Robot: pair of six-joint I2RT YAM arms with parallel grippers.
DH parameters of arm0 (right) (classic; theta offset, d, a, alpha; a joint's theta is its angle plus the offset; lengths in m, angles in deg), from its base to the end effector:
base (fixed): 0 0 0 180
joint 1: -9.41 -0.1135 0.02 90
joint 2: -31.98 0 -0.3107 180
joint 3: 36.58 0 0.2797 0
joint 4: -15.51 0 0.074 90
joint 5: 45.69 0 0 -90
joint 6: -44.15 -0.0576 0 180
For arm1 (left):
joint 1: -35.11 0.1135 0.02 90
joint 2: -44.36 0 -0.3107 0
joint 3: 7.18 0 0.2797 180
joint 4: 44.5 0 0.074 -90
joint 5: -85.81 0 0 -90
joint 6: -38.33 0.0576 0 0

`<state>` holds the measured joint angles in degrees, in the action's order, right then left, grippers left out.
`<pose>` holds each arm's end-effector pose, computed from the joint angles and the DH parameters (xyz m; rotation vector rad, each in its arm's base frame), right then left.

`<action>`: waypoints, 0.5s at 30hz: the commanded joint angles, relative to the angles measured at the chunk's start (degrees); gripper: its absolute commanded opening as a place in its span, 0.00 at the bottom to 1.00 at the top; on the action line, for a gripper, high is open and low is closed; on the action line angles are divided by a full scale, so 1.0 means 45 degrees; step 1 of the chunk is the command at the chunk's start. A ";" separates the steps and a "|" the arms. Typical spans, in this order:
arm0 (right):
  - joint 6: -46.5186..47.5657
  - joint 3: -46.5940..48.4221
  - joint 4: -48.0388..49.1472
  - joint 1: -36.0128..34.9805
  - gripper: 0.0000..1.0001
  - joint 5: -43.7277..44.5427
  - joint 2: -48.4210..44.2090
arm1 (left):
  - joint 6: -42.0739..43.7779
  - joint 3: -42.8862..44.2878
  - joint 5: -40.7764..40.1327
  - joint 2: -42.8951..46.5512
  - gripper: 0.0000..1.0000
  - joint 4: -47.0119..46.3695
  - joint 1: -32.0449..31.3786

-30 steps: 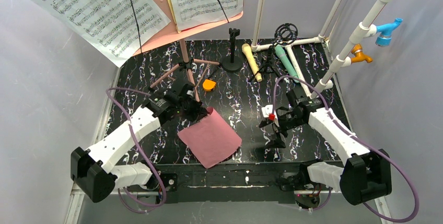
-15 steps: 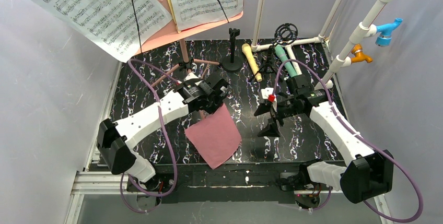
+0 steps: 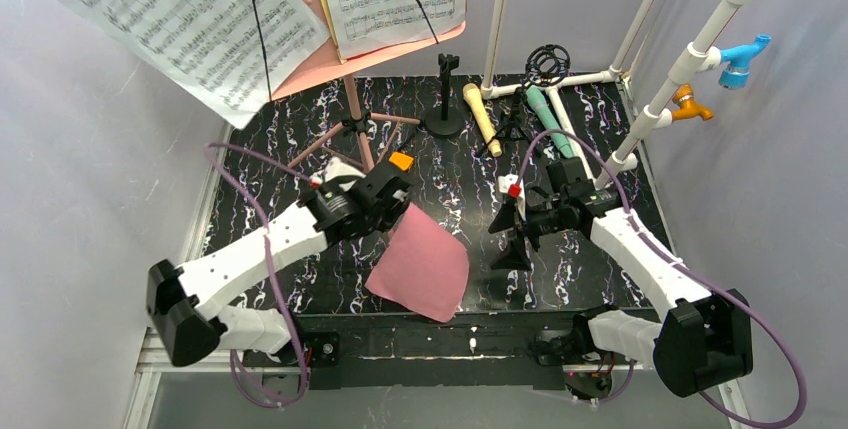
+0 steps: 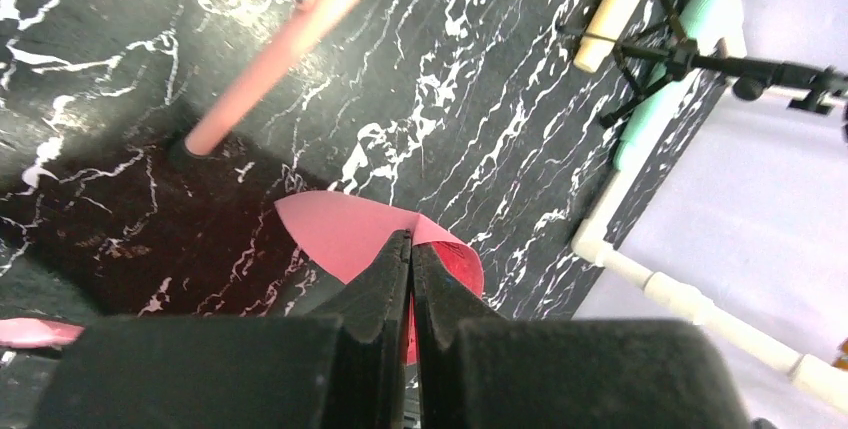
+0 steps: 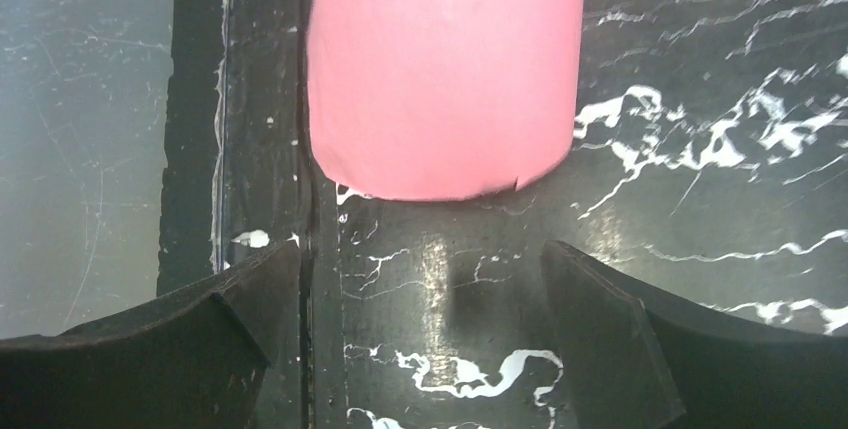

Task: Pack up the instrument practice props
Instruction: Place the sheet music at the center of the board.

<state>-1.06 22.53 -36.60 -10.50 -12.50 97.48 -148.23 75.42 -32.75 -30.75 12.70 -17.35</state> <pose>0.1944 0.1217 0.2751 -1.4688 1.6884 1.0339 0.2034 -0.2195 0.3552 -1.1089 2.1407 -0.6854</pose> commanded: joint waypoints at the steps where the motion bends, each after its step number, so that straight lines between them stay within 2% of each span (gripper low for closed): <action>1: -0.0540 -0.1138 0.1100 -0.0030 1.00 0.0380 -0.0363 | -0.1413 -0.1684 -0.1261 0.1915 0.00 -0.0775 0.0333; 9: -0.0818 -0.2206 0.2093 -0.0011 1.00 0.0399 -0.0335 | -0.2067 -0.3912 -0.1071 0.3165 0.00 -0.0972 0.0594; 15: -0.0864 -0.2368 0.2207 0.0240 1.00 0.0175 -0.0571 | -0.1166 -0.5826 -0.0258 0.3557 0.00 -0.2286 0.1658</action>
<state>-4.32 12.43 -28.99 -10.39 -9.84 96.52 -155.68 53.17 -34.58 -16.19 5.55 -13.37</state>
